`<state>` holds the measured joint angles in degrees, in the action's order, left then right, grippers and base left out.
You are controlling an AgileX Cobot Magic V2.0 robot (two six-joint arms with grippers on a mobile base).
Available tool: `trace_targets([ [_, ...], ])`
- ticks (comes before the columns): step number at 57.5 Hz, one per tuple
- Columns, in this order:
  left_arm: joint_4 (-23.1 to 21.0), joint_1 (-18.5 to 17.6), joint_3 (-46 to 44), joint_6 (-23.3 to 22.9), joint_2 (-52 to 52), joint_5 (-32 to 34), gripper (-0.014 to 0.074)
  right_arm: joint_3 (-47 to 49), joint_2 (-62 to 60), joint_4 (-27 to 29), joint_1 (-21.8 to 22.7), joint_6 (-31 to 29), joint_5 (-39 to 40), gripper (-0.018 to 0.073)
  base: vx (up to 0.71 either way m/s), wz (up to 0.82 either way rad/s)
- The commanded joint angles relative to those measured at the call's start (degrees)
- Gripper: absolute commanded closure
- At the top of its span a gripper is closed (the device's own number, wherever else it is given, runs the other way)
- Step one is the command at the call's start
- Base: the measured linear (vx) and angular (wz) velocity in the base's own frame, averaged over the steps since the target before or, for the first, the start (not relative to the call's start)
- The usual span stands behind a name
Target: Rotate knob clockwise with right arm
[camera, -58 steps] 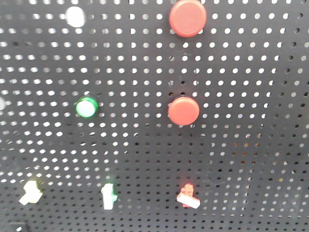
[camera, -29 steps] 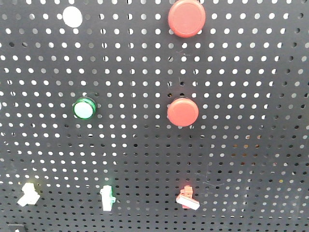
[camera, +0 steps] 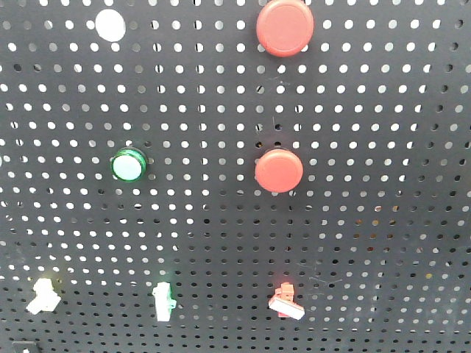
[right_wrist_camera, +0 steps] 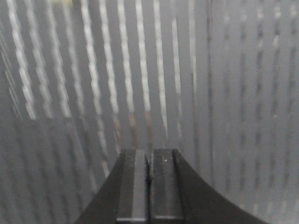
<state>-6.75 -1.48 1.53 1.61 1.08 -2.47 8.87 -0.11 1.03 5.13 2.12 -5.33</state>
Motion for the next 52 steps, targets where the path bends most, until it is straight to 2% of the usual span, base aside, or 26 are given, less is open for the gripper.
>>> trace_targets([
  [1,-0.4,0.2,0.7,-0.6,-0.2,4.7,0.0603,12.7,4.7,-2.0,0.2,-3.7,-1.6,0.0568,0.00,0.00],
  [11,-0.4,0.2,0.7,-0.6,-0.2,4.7,0.0603,36.6,20.8,-3.1,0.2,-9.7,-6.8,0.0568,0.00,0.00],
  [18,-0.4,0.2,0.7,-0.6,-0.2,4.7,0.0603,50.6,31.6,-2.0,0.2,-9.6,-8.2,0.0568,0.00,0.00],
  [24,-0.4,0.2,0.7,-0.6,-0.2,4.7,0.0603,57.8,36.9,1.1,0.2,-8.4,-9.0,0.0568,0.00,0.00],
  [35,-0.4,0.2,0.7,-0.6,-0.2,4.7,0.0603,61.3,40.8,6.5,0.2,-8.8,-7.4,0.0568,0.00,0.00],
  [42,-0.4,0.2,0.7,-0.6,-0.2,4.7,0.0603,61.3,42.4,6.8,0.2,-11.6,-8.3,0.0568,0.00,0.00],
  [49,-0.4,0.2,0.7,-0.6,-0.2,4.7,0.0603,61.3,44.1,6.8,0.2,-18.4,-8.5,0.0566,0.00,0.00],
  [52,-0.4,0.2,0.7,-0.6,-0.2,4.7,0.0603,61.3,44.7,6.8,0.1,-24.0,-8.5,0.0562,0.00,0.00],
])
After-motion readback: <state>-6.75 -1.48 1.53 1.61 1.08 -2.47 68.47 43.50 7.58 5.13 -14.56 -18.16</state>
